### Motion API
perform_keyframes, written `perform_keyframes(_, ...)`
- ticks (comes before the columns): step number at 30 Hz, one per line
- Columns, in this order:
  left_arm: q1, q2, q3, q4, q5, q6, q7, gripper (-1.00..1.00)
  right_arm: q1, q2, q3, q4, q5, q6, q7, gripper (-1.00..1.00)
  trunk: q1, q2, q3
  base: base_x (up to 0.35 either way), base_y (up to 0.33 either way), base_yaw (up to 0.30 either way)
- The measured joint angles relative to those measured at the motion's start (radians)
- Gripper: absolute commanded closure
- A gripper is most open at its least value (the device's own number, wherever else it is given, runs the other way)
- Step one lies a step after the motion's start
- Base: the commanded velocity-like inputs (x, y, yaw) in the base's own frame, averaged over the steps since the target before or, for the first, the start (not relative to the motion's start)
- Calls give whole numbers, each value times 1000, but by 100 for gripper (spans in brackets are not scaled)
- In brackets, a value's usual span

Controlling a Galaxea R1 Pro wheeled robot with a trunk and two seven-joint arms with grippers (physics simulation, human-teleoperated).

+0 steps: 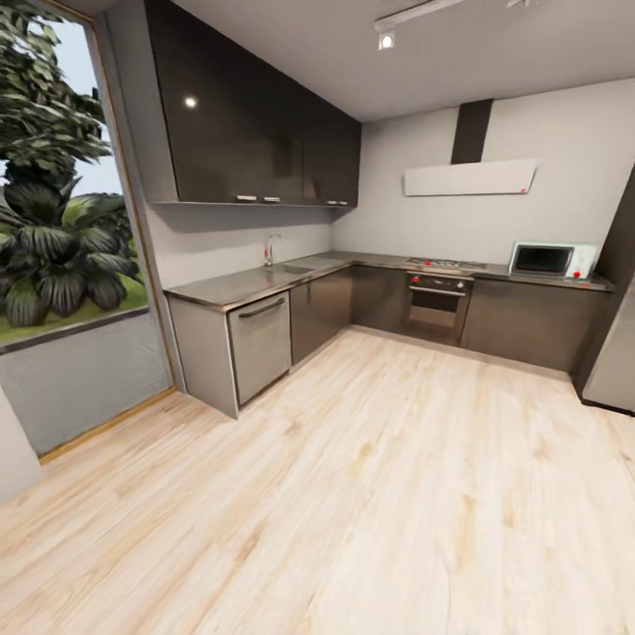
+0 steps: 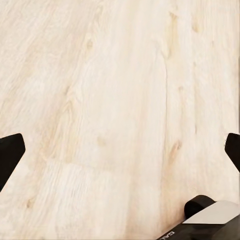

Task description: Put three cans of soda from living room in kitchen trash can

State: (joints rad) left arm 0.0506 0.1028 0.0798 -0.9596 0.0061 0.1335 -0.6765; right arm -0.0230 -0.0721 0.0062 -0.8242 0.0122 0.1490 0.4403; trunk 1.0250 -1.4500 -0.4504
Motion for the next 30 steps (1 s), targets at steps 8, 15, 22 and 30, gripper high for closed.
perform_keyframes(8,0,0,0,0,0,0,0,-100,0,0,0,5,0,0,0,-100,0,0,0,0,0,-290)
perform_keyframes(15,0,0,0,0,0,0,0,-100,0,0,0,5,0,0,0,-100,0,0,0,0,0,-290)
perform_keyframes(22,0,0,0,1,0,0,0,-100,0,0,0,5,0,0,0,-100,0,0,0,0,0,-290)
perform_keyframes(30,0,0,0,0,0,0,0,-100,0,0,0,5,0,0,0,-100,0,0,0,0,0,-290)
